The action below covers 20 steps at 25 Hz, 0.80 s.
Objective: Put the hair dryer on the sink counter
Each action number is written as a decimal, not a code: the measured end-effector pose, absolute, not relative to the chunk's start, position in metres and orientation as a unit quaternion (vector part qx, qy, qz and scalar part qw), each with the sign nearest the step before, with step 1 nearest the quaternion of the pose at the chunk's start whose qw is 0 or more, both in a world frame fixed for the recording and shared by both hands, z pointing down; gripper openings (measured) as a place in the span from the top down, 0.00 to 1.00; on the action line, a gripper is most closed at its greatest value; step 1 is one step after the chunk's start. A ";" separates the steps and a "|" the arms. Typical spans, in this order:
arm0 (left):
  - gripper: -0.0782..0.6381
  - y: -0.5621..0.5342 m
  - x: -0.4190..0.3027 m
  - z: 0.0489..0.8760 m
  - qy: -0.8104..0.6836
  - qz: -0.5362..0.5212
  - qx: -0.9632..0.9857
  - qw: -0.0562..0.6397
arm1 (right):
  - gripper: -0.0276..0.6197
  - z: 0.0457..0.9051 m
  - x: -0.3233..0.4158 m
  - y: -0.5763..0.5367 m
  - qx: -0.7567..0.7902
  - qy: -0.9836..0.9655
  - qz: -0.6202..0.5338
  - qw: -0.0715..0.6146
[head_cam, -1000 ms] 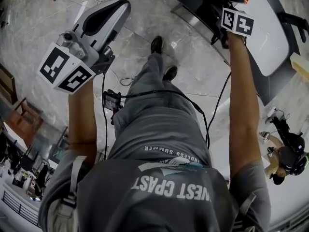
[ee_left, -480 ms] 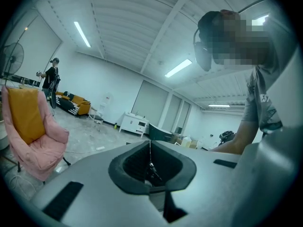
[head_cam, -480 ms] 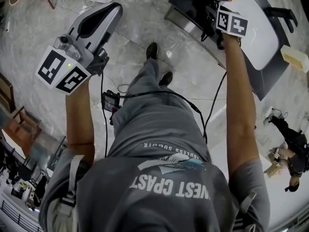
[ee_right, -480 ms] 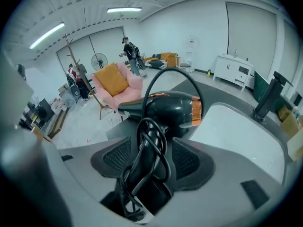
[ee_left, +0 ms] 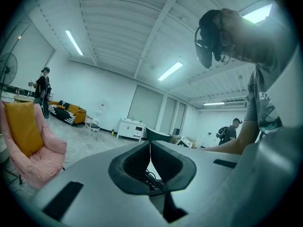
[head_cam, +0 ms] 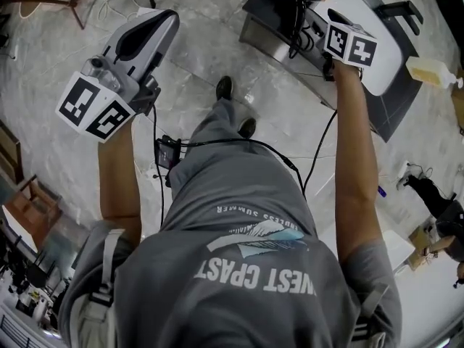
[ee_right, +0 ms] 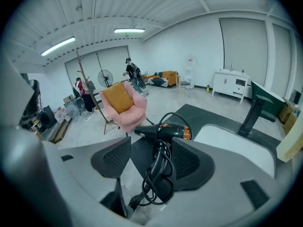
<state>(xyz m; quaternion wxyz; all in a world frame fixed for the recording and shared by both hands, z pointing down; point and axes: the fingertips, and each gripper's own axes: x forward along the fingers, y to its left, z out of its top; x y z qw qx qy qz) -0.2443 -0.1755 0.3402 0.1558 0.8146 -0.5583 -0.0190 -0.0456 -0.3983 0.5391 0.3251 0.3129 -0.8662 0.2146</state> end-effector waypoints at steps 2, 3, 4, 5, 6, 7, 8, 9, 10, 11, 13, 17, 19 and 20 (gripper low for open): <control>0.86 -0.169 -0.238 0.334 -0.556 -0.017 0.817 0.150 | 0.52 0.517 -0.042 -0.390 0.313 -0.875 0.210 0.302; 0.86 -0.166 -0.234 0.331 -0.555 -0.017 0.819 0.146 | 0.52 0.505 -0.040 -0.387 0.313 -0.880 0.207 0.289; 0.86 -0.164 -0.231 0.328 -0.554 -0.016 0.820 0.142 | 0.54 0.492 -0.038 -0.383 0.312 -0.886 0.203 0.276; 0.86 -0.160 -0.227 0.324 -0.552 -0.016 0.822 0.138 | 0.56 0.478 -0.037 -0.378 0.309 -0.893 0.198 0.261; 0.86 -0.157 -0.223 0.320 -0.550 -0.016 0.824 0.134 | 0.59 0.463 -0.036 -0.373 0.305 -0.900 0.193 0.245; 0.86 -0.154 -0.220 0.316 -0.549 -0.016 0.826 0.131 | 0.61 0.448 -0.035 -0.367 0.301 -0.906 0.187 0.230; 0.86 -0.151 -0.216 0.312 -0.547 -0.016 0.827 0.128 | 0.64 0.433 -0.033 -0.362 0.299 -0.911 0.180 0.217; 0.86 -0.149 -0.213 0.309 -0.544 -0.016 0.829 0.125 | 0.67 0.417 -0.030 -0.357 0.299 -0.916 0.173 0.204; 0.86 -0.146 -0.210 0.306 -0.542 -0.016 0.831 0.122 | 0.70 0.401 -0.027 -0.351 0.298 -0.921 0.165 0.190; 0.86 -0.143 -0.206 0.303 -0.540 -0.015 0.833 0.120 | 0.74 0.386 -0.023 -0.344 0.297 -0.925 0.156 0.177; 0.86 -0.137 -0.199 0.299 -0.535 -0.014 0.837 0.116 | 0.78 0.357 -0.016 -0.331 0.295 -0.933 0.137 0.153; 0.86 -0.127 -0.183 0.290 -0.526 -0.012 0.844 0.103 | 0.83 0.308 0.001 -0.303 0.291 -0.944 0.100 0.116; 0.86 -0.120 -0.174 0.286 -0.524 -0.013 0.846 0.098 | 0.84 0.291 0.010 -0.286 0.290 -0.948 0.088 0.101; 0.86 -0.116 -0.169 0.285 -0.523 -0.013 0.847 0.096 | 0.85 0.283 0.015 -0.277 0.288 -0.949 0.085 0.094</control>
